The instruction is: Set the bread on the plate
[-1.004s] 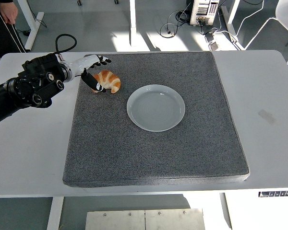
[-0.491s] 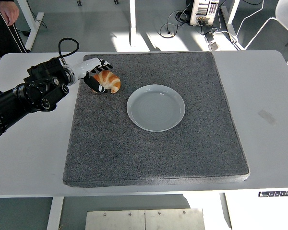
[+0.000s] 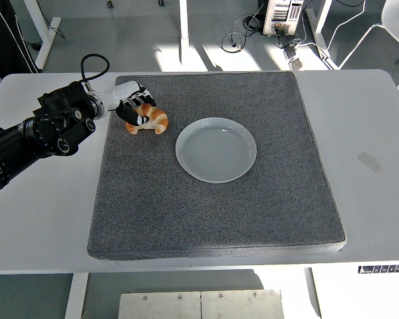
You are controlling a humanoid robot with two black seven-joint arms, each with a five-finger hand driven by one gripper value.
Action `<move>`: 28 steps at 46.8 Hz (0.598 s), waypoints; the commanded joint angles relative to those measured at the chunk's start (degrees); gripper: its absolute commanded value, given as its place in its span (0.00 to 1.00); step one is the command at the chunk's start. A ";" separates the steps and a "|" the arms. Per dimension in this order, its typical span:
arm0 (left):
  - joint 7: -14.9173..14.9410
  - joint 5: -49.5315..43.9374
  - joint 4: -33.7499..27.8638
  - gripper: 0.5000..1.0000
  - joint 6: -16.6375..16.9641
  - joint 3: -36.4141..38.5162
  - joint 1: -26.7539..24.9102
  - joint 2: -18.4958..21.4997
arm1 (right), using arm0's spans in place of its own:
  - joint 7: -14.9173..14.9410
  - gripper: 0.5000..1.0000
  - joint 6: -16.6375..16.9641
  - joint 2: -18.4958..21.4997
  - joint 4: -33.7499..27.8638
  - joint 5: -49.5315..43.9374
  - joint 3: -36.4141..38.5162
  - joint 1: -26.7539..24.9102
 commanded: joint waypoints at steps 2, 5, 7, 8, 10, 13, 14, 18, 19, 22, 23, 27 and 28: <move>-0.02 0.01 -0.02 0.16 0.01 0.01 0.43 -0.01 | 0.00 1.00 0.00 0.00 0.00 -0.04 0.00 0.00; -0.02 0.36 -0.02 0.00 0.01 0.01 0.44 -0.01 | 0.00 1.00 0.00 0.00 0.00 -0.04 0.00 0.00; -0.37 0.36 -0.02 0.00 0.01 0.01 0.35 0.08 | 0.00 1.00 0.00 0.00 0.00 -0.04 0.00 0.00; -0.98 0.36 -0.02 0.00 0.01 0.01 0.26 0.08 | 0.00 1.00 0.00 0.00 0.00 -0.04 0.00 0.00; -2.30 0.45 -0.02 0.00 0.01 0.01 0.00 0.08 | 0.00 1.00 0.00 0.00 0.00 -0.04 0.00 0.00; -4.32 0.45 -0.02 0.00 -0.07 0.01 -0.35 0.08 | 0.00 1.00 0.00 0.00 0.00 -0.04 0.00 0.00; -4.68 0.45 -0.02 0.00 -0.07 0.01 -0.53 0.08 | 0.00 1.00 0.00 0.00 0.00 -0.04 0.00 0.00; -5.47 0.36 -0.02 0.00 -0.07 0.01 -1.67 0.17 | 0.00 1.00 0.00 0.00 0.00 -0.04 0.00 0.00; -5.47 0.36 -0.02 0.00 -0.07 0.01 -2.02 0.17 | 0.00 1.00 0.00 0.00 0.00 -0.04 0.00 0.00; -5.56 0.27 -0.10 0.00 -0.16 -0.17 -3.51 0.08 | 0.00 1.00 0.00 0.00 0.00 -0.04 0.00 0.00; -5.56 0.27 -0.10 0.00 -0.16 -0.17 -4.13 0.08 | 0.00 1.00 0.00 0.00 0.00 -0.04 0.00 0.00; -5.64 0.01 -0.63 0.00 -0.78 -0.26 -6.59 0.08 | 0.00 1.00 0.00 0.00 0.00 -0.04 0.00 0.00; -5.65 0.01 -0.89 0.00 -0.86 -0.26 -7.20 0.08 | 0.00 1.00 0.00 0.00 0.00 -0.04 0.00 0.00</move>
